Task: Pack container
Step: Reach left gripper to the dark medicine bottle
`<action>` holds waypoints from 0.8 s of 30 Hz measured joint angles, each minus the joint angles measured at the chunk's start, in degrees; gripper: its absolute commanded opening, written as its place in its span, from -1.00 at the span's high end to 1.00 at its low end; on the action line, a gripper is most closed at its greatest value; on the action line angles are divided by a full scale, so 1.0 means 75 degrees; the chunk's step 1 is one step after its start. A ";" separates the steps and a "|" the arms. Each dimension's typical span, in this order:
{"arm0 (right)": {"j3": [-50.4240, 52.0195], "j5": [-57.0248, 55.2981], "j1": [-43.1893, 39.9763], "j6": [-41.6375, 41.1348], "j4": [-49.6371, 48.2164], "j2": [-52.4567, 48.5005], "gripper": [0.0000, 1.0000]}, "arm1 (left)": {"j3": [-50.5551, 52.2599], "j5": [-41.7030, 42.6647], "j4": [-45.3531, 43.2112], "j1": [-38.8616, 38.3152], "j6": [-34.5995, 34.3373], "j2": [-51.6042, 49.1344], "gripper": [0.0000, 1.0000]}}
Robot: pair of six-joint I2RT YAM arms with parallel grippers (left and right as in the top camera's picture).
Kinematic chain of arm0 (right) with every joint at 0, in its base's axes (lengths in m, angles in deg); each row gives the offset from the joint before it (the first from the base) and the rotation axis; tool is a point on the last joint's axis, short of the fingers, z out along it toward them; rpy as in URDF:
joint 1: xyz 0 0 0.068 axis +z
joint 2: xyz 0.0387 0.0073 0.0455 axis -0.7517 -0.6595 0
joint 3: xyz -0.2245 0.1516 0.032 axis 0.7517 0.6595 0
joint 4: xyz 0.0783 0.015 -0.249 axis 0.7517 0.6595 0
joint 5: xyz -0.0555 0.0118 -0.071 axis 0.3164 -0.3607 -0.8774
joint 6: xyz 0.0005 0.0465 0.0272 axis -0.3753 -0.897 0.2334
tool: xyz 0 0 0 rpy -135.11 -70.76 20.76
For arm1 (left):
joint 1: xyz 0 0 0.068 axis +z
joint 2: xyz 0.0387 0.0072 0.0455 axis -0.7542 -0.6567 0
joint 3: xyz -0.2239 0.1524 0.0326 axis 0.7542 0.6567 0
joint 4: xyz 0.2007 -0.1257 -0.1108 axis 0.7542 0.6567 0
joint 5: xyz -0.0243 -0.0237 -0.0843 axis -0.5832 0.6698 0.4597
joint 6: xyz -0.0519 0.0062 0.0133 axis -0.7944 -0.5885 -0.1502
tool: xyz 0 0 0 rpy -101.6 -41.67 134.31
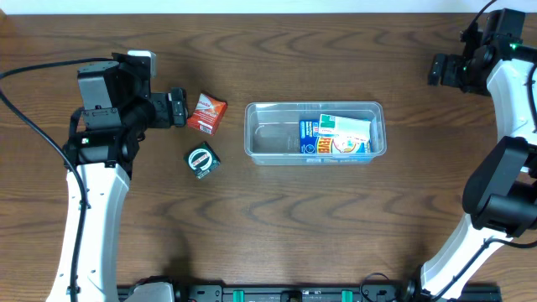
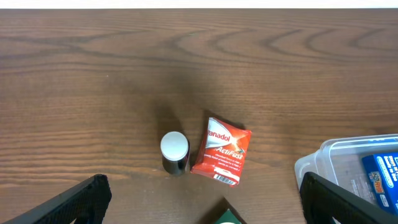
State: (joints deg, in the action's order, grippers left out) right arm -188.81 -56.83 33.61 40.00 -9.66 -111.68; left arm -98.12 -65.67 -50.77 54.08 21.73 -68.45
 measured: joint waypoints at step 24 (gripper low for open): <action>0.0000 0.0000 0.0000 0.0000 0.0000 0.0000 -0.98 | 0.0003 -0.0230 -0.0938 0.0000 0.0516 -0.2090 -0.96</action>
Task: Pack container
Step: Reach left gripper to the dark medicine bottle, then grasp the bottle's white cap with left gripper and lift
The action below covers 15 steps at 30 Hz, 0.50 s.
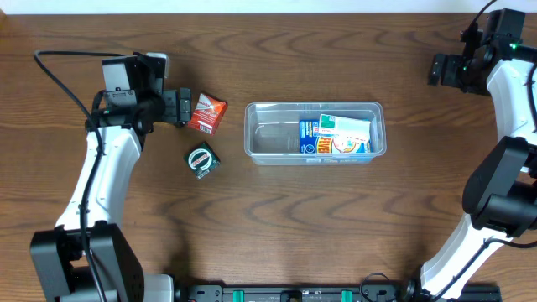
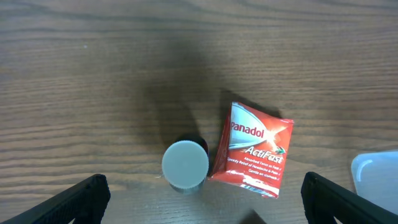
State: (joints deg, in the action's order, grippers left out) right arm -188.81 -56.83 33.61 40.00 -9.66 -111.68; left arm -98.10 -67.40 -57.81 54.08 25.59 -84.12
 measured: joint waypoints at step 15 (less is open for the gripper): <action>0.0000 0.0000 0.0000 0.0000 0.0000 0.0000 -0.99 | 0.0000 -0.0055 -0.0434 0.0000 0.0102 -0.0982 -0.35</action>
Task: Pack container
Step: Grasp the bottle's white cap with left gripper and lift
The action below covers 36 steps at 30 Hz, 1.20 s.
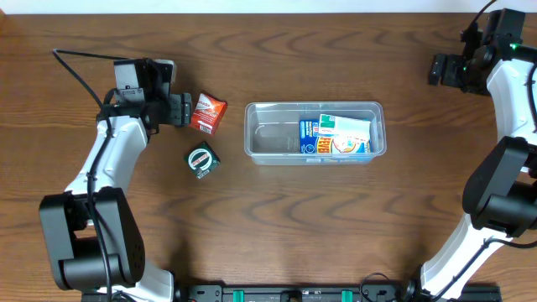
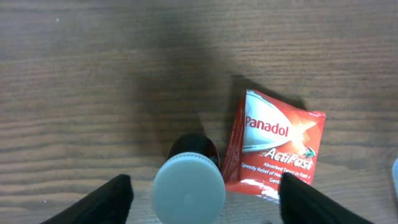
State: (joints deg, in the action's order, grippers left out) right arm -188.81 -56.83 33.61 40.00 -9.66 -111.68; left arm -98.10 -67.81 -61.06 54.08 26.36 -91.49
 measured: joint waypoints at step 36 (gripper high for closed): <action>0.0000 -0.0003 0.0000 0.0000 0.0000 0.0000 -0.99 | 0.0000 -0.0149 -0.0350 0.0000 0.0032 -0.0321 0.40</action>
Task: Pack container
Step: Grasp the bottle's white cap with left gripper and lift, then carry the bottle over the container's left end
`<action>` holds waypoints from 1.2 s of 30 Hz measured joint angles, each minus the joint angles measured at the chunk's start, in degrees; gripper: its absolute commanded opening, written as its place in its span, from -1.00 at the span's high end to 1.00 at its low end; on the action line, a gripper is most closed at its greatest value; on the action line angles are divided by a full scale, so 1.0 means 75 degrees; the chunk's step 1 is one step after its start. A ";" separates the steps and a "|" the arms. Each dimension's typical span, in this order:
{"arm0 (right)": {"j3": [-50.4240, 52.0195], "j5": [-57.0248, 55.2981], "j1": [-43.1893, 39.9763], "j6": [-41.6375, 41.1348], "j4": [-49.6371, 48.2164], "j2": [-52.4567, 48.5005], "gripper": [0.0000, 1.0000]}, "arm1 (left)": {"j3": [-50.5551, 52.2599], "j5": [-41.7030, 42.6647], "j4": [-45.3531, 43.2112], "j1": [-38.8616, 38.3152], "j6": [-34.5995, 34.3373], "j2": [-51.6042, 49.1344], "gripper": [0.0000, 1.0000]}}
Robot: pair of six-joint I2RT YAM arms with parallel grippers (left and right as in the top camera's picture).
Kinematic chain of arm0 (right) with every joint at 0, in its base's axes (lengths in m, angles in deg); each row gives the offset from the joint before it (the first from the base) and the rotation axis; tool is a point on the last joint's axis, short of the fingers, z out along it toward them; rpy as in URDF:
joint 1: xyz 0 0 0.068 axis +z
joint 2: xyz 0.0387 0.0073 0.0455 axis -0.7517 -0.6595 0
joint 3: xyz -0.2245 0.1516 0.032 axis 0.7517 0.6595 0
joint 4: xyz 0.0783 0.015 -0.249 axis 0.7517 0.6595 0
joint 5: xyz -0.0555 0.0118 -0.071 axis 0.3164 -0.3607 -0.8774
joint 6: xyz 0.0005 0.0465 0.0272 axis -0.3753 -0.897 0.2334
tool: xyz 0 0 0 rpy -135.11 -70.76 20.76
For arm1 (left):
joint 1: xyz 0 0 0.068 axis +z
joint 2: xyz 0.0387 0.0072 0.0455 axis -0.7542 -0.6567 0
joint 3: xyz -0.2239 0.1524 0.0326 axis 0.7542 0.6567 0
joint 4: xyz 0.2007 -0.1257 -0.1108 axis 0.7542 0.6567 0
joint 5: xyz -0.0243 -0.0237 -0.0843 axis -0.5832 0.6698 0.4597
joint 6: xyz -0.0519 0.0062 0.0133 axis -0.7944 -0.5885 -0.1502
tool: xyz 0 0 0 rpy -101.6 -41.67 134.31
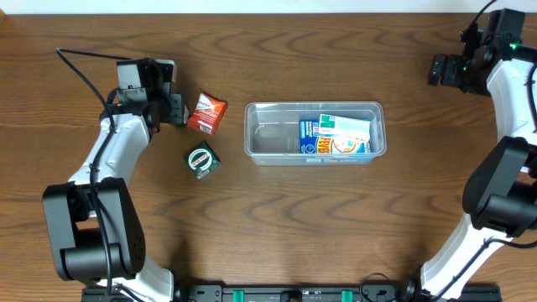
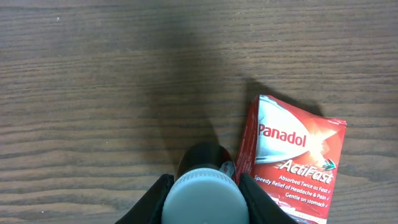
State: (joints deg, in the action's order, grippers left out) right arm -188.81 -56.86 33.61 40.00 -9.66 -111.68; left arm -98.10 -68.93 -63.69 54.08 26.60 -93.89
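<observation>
A dark bottle with a pale grey cap (image 2: 203, 198) stands upright on the table, touching the left edge of a red Panadol box (image 2: 292, 155). My left gripper (image 2: 203, 202) is shut on the bottle's cap, one black finger (image 2: 155, 200) pressed against each side. In the overhead view the left gripper (image 1: 176, 109) covers the bottle, with the Panadol box (image 1: 206, 114) just to its right. The clear plastic container (image 1: 270, 138) sits mid-table and holds blue and green boxes (image 1: 336, 136) in its right half. My right gripper (image 1: 436, 70) hangs at the far right corner, away from everything.
A small dark green box with a round emblem (image 1: 201, 161) lies in front of the Panadol box. The left half of the container is bare. The right arm stretches along the table's right side.
My left gripper's fingers stood apart on either side of the bottle cap. Now they are pressed against the cap, and the wrist is a little lower over it.
The left gripper was open, well above the bottle and Panadol box. At each later moment it was lower and closer over the bottle, still open. Now it is shut on the cap. The right arm and the container's contents have not changed.
</observation>
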 measured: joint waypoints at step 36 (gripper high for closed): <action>0.0000 0.0003 0.0000 0.0003 0.0000 0.0000 -0.98 | 0.0003 -0.1880 0.0539 -0.4284 -0.3450 0.3013 0.53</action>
State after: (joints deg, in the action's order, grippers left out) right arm -188.81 -56.83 33.61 40.02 -9.66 -111.68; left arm -98.08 -83.03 -59.64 21.95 0.72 -71.29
